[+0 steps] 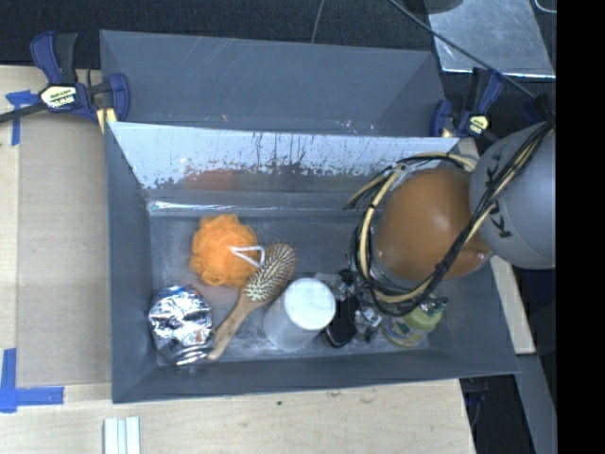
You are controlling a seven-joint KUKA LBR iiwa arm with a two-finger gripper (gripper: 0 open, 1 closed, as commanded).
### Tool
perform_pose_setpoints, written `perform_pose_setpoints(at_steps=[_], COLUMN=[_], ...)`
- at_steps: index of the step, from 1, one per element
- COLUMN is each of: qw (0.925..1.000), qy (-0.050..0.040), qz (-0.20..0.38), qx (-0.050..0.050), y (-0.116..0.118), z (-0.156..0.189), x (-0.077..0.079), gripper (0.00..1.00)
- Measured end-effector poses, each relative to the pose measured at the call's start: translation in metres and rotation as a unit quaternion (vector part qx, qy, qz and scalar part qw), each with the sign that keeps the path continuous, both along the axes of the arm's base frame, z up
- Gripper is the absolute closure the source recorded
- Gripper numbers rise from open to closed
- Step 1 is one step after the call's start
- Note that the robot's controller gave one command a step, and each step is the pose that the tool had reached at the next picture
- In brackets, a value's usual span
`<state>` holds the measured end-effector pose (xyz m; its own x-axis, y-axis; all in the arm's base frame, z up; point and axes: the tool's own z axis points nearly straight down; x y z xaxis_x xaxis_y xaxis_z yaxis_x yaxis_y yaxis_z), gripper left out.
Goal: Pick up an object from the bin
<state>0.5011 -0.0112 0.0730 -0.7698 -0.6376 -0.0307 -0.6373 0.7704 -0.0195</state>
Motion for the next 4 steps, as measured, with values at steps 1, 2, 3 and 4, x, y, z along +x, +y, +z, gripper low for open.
perform_pose_setpoints(at_steps=[1, 2, 3, 4], qw=[1.0, 1.0, 1.0, 0.9972], qy=[0.0, 0.0, -0.0001, -0.0029], qz=[0.0, 0.0, 0.0, -0.075], qx=[0.0, 0.0, 0.0, 0.002], y=[0.0, 0.0, 0.0, -0.053], z=[0.0, 0.0, 0.0, 0.018], x=[0.0, 0.0, 0.0, 0.032], gripper=[1.0, 1.0, 1.0, 1.0])
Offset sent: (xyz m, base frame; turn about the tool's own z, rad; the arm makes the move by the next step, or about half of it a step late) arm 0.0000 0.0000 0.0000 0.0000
